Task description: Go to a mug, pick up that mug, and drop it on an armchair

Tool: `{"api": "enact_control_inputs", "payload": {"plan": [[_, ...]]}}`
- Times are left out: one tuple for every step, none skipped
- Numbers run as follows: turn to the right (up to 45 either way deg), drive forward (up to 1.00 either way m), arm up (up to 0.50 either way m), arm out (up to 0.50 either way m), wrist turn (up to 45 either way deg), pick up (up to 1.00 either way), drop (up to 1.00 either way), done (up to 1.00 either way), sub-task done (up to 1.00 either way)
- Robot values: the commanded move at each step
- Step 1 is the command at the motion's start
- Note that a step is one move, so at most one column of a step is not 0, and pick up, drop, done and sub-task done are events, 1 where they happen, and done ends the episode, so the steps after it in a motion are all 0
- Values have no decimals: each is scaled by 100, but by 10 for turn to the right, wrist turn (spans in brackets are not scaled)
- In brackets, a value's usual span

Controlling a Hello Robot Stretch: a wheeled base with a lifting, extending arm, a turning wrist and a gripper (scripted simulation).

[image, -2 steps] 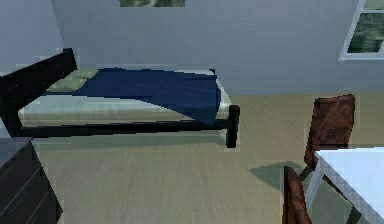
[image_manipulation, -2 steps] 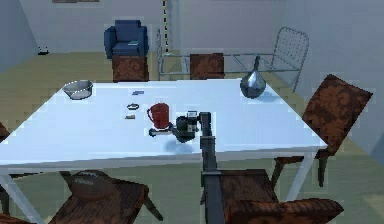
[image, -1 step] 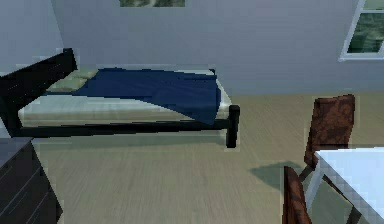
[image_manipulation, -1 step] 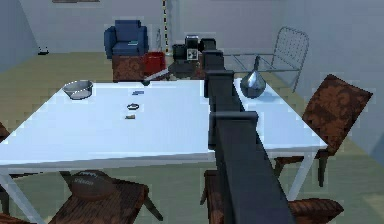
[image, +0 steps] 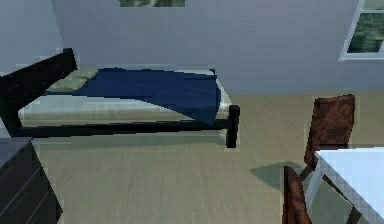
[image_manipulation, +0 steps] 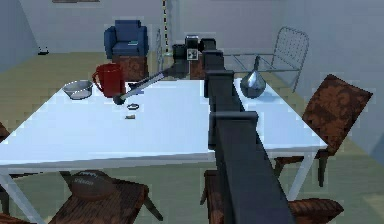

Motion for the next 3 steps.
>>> {"api": "enact_control_inputs", "payload": {"plan": [[0,0,0,0,-450,0,0,0,0],[0,0,0,0,-60,0,0,0,0],[0,0,0,-48,0,0,0,0,0]]}}
